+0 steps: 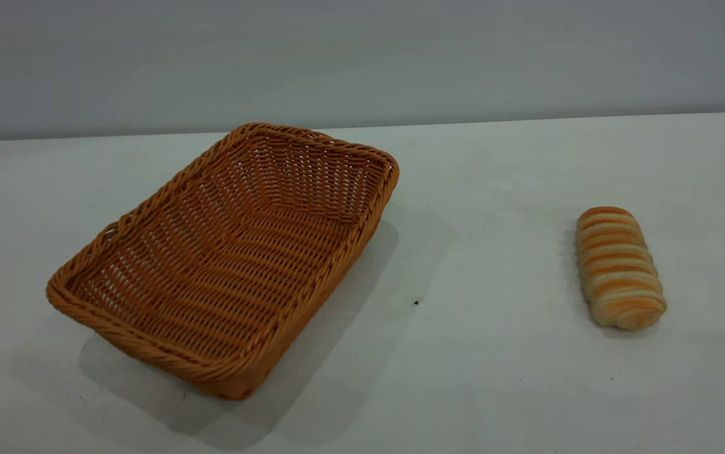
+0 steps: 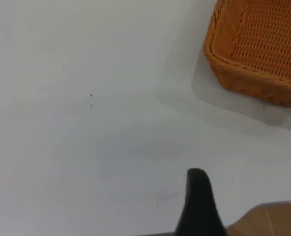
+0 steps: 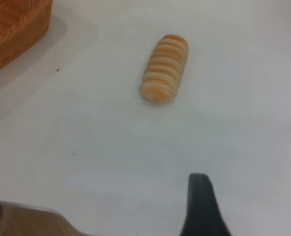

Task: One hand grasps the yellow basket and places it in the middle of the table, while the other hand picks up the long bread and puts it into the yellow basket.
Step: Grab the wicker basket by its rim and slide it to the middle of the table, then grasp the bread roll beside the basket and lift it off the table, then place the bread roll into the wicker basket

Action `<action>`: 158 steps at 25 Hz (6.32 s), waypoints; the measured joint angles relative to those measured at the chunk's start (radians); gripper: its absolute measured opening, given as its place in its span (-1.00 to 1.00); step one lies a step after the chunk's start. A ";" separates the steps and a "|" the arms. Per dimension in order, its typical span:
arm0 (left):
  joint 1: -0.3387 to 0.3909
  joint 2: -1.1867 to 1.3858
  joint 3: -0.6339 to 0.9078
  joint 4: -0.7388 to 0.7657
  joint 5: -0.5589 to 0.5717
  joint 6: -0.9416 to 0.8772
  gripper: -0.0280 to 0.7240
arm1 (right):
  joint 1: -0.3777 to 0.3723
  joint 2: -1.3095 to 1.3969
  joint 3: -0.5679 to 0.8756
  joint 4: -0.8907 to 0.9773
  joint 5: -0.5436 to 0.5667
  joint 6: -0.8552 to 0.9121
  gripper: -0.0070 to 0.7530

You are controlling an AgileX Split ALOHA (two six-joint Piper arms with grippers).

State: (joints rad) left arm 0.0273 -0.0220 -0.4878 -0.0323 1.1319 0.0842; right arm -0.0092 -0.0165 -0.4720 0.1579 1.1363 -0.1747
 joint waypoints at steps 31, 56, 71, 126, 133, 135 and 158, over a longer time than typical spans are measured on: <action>0.000 0.000 0.000 0.000 0.000 -0.001 0.63 | 0.000 0.000 0.000 -0.003 0.000 0.002 0.43; -0.006 1.263 -0.187 -0.278 -0.493 -0.280 0.63 | 0.029 1.051 -0.152 0.844 -0.601 -0.790 0.43; -0.253 1.792 -0.192 -0.637 -0.899 -0.331 0.63 | 0.278 1.389 -0.221 1.141 -0.744 -1.072 0.43; -0.210 2.318 -0.970 -0.353 -0.390 0.101 -0.01 | 0.081 2.239 -0.568 1.027 -1.043 -0.994 0.26; -0.211 2.187 -0.970 -0.246 -0.269 0.099 0.84 | 0.082 2.234 -0.577 1.017 -1.041 -1.031 -0.81; -0.211 2.112 -0.970 -0.220 -0.240 0.099 0.84 | 0.077 2.205 -0.571 0.990 -1.037 -1.053 -0.81; -0.212 1.418 -0.968 -0.085 0.035 0.053 0.65 | 0.519 2.171 -0.748 1.110 -0.896 -1.150 -0.42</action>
State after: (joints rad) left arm -0.1844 1.3956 -1.4557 -0.1168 1.1674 0.1369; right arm 0.5098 2.1549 -1.2204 1.2675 0.2408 -1.3245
